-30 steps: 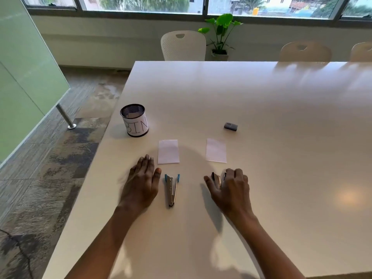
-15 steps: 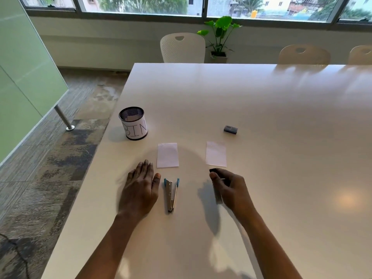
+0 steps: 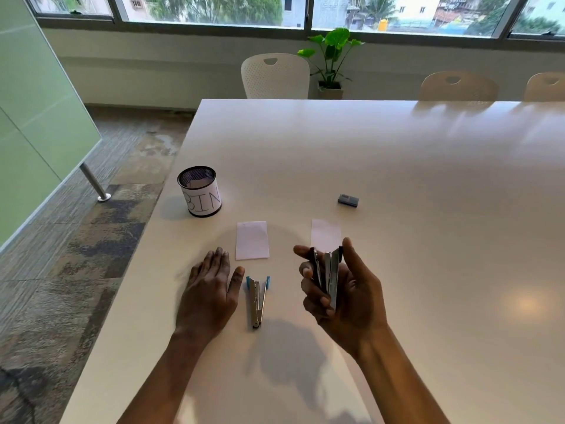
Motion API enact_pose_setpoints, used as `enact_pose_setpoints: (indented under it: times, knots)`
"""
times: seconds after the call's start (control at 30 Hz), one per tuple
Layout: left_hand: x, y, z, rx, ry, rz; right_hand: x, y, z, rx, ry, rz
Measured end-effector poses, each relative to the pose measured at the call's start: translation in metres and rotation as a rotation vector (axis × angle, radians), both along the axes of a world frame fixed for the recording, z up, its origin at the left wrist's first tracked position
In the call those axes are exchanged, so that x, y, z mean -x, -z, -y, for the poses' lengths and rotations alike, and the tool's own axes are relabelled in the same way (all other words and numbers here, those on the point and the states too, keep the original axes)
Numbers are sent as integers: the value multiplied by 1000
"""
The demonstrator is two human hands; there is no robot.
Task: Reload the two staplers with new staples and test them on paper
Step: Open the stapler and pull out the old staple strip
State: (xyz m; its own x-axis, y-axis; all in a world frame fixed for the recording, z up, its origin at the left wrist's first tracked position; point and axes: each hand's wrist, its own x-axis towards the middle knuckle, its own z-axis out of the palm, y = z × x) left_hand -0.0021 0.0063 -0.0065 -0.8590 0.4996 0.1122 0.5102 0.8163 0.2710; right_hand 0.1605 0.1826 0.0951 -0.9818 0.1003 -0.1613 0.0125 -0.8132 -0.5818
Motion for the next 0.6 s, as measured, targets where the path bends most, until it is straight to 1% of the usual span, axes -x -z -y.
enact_pose_setpoints:
  times: [0.13, 0.23, 0.4, 0.6]
  knots:
    - [0, 1, 1, -5, -1, 4, -3, 0, 4, 115, 5, 4]
    - [0, 1, 1, -6, 0, -4, -5, -2, 6, 188, 21, -35]
    - [0, 2, 1, -2, 1, -3, -10, -6, 10, 193, 32, -78]
    - [0, 1, 1, -16, 7, 0, -11, -6, 9, 159, 83, -34]
